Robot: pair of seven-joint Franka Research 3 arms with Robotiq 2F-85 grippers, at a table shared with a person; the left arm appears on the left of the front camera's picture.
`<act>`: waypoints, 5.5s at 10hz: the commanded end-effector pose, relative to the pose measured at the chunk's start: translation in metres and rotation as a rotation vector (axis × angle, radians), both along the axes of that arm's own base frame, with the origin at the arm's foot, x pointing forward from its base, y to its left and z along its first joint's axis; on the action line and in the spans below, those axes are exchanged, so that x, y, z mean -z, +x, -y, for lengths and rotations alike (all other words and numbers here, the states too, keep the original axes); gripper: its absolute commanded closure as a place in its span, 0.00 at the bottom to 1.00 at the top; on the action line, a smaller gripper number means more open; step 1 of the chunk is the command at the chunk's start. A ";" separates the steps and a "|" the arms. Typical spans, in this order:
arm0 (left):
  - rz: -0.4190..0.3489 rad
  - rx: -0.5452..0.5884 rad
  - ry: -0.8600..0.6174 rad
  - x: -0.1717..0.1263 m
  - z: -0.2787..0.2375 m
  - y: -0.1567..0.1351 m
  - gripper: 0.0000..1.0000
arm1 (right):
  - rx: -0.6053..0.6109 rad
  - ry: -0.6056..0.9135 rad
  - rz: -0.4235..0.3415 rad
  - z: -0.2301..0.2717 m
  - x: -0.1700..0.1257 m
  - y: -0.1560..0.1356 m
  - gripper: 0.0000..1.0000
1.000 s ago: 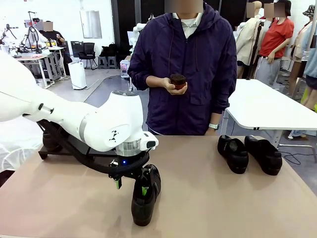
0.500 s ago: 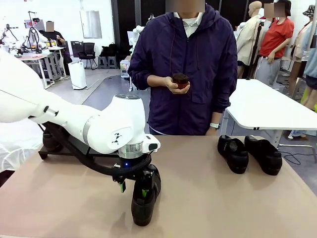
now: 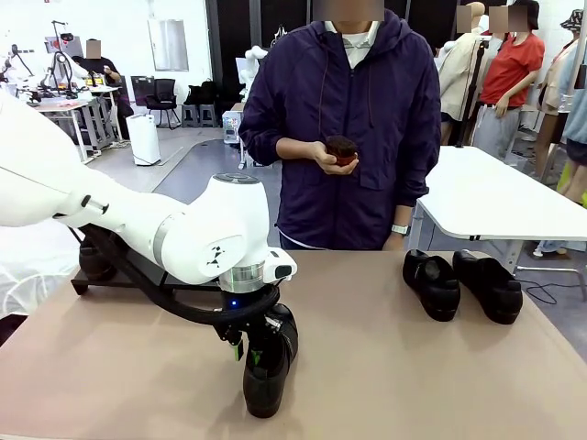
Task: Organize the shoes by placing them on the stand.
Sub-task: Place the Shoe from the middle of the table onto the Shoes Stand.
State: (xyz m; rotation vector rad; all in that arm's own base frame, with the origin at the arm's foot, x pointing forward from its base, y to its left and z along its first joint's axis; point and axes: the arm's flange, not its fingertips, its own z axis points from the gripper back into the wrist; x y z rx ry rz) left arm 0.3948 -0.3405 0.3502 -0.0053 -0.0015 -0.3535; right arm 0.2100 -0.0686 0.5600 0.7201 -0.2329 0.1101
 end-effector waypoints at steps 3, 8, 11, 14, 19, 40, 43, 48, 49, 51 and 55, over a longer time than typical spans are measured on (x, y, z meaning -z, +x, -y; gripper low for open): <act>0.018 0.024 0.007 0.001 0.000 0.004 1.00 | -0.014 0.000 0.004 0.004 -0.002 -0.001 0.00; 0.000 0.125 -0.037 -0.018 0.001 -0.003 1.00 | -0.014 0.000 0.004 0.004 -0.002 -0.001 0.00; 0.007 0.414 -0.103 -0.074 -0.007 -0.029 1.00 | -0.014 0.000 0.004 0.004 -0.002 -0.001 0.00; 0.226 0.298 -0.148 -0.134 -0.063 -0.043 1.00 | -0.014 0.000 0.004 0.004 -0.002 -0.001 0.00; 0.467 -0.326 -0.223 -0.181 -0.256 -0.062 1.00 | -0.014 0.000 0.004 0.004 -0.002 -0.001 0.00; 0.581 -0.256 -0.190 -0.137 -0.332 0.173 1.00 | -0.014 0.000 0.004 0.004 -0.002 -0.001 0.00; 0.611 -0.221 -0.168 -0.114 -0.335 0.184 1.00 | -0.014 0.000 0.004 0.004 -0.002 -0.001 0.00; 0.496 -0.222 -0.210 -0.097 -0.340 0.187 1.00 | -0.014 0.000 0.004 0.004 -0.002 -0.001 0.00; 0.481 -0.225 -0.216 -0.096 -0.340 0.188 1.00 | -0.014 0.000 0.004 0.004 -0.002 -0.001 0.00; 0.464 -0.227 -0.217 -0.094 -0.339 0.190 1.00 | -0.014 0.000 0.004 0.004 -0.002 -0.001 0.00; 0.474 -0.232 -0.212 -0.094 -0.340 0.189 0.00 | -0.014 0.000 0.004 0.004 -0.002 -0.001 0.00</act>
